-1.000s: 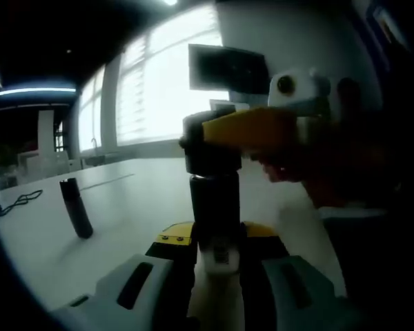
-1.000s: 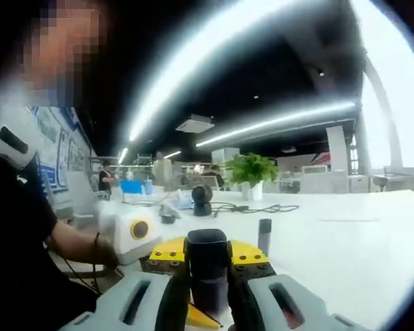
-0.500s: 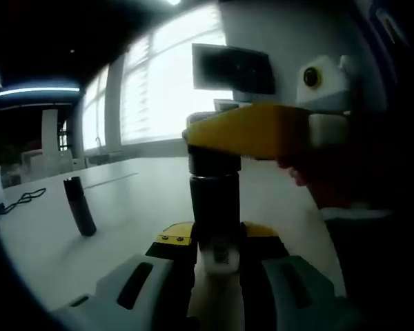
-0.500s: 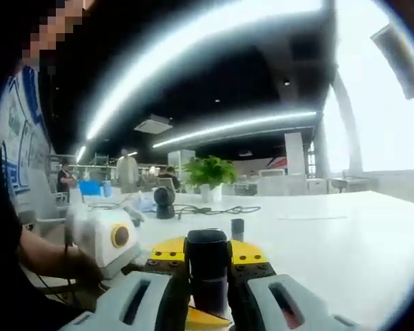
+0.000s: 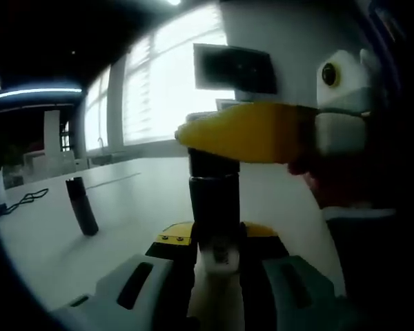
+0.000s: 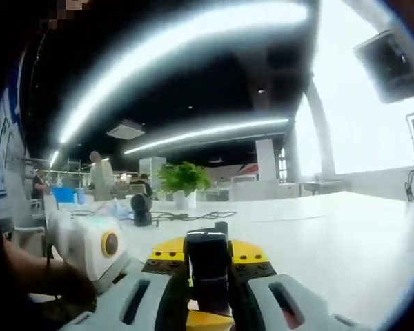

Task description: Pick up cosmetic bottle twist off cap place on table pick up cap screw tight cap place on table

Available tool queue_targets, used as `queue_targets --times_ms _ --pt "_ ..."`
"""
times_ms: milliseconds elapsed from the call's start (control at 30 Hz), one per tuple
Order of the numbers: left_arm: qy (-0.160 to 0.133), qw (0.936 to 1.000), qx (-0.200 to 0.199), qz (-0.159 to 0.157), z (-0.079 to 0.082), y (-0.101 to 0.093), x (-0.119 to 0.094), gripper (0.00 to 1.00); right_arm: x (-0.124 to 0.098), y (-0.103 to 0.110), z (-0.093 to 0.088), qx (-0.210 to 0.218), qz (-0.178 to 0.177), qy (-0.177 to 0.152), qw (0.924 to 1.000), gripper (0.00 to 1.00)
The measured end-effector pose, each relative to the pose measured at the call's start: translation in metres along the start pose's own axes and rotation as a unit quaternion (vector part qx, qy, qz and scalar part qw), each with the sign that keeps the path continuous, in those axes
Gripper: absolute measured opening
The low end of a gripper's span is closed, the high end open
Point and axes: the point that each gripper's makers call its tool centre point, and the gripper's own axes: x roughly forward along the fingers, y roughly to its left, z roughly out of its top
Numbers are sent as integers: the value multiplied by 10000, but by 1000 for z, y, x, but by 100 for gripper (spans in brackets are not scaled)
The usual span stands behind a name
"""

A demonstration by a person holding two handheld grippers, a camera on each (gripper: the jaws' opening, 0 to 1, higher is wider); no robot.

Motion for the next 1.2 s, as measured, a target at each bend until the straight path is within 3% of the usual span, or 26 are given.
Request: queue_targets --times_ms 233,600,767,1033,1067,1133,1200 --pt "3 10000 62 23 0 0 0 14 -3 5 1 -130 -438 -146 9988 15" --pt "17 9999 137 68 -1 0 1 15 -5 2 1 -118 -777 -131 9968 15" --pt "44 9996 146 240 -1 1 1 15 -6 -2 0 -39 -923 -152 9956 15" --pt "40 9996 114 240 -1 2 0 15 -6 -2 0 74 -844 -140 9963 16" --pt "36 9996 118 240 0 2 0 15 -6 -2 -1 150 -772 -135 9968 17" --pt "28 9997 119 221 0 2 0 15 -4 3 -1 311 -502 -173 9981 31" --pt "25 9997 118 212 0 2 0 15 -5 -3 2 253 -492 -242 9982 31"
